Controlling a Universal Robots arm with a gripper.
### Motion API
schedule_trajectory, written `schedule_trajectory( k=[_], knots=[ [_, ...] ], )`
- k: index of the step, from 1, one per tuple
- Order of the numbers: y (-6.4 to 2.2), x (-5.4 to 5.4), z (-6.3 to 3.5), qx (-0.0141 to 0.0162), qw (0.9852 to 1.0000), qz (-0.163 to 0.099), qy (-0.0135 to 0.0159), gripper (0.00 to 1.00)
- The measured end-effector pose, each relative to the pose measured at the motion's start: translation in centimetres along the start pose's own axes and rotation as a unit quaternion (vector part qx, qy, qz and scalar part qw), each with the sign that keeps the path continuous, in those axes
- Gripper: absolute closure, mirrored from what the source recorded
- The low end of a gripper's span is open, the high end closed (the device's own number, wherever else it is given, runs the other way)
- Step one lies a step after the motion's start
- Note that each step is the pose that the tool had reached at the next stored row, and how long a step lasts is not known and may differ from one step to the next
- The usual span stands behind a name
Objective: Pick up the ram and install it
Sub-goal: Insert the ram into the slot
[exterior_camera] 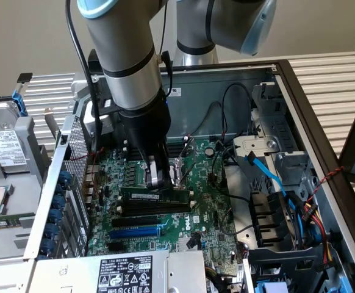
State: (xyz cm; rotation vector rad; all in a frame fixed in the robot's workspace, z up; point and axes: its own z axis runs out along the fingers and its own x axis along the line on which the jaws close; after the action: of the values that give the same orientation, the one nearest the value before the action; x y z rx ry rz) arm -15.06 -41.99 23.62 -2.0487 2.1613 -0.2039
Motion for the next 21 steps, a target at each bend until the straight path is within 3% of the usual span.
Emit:
schedule_trajectory(
  k=[2, 6, 13, 15, 21],
  knots=[
    [0.08, 0.01, 0.12, 0.0029, 1.0000, 0.000, -0.0001, 0.88],
    [0.16, 0.01, 0.29, 0.0116, 0.9999, 0.000, -0.0006, 0.88],
    [0.70, 0.03, 0.27, 0.0127, 0.9999, 0.003, -0.0001, 0.88],
    [0.76, 0.04, 0.28, 0.0148, 0.9999, 0.003, -0.0001, 0.88],
    [0.77, 0.04, 0.31, 0.0266, 0.9996, 0.003, -0.0008, 0.88]
  ],
)
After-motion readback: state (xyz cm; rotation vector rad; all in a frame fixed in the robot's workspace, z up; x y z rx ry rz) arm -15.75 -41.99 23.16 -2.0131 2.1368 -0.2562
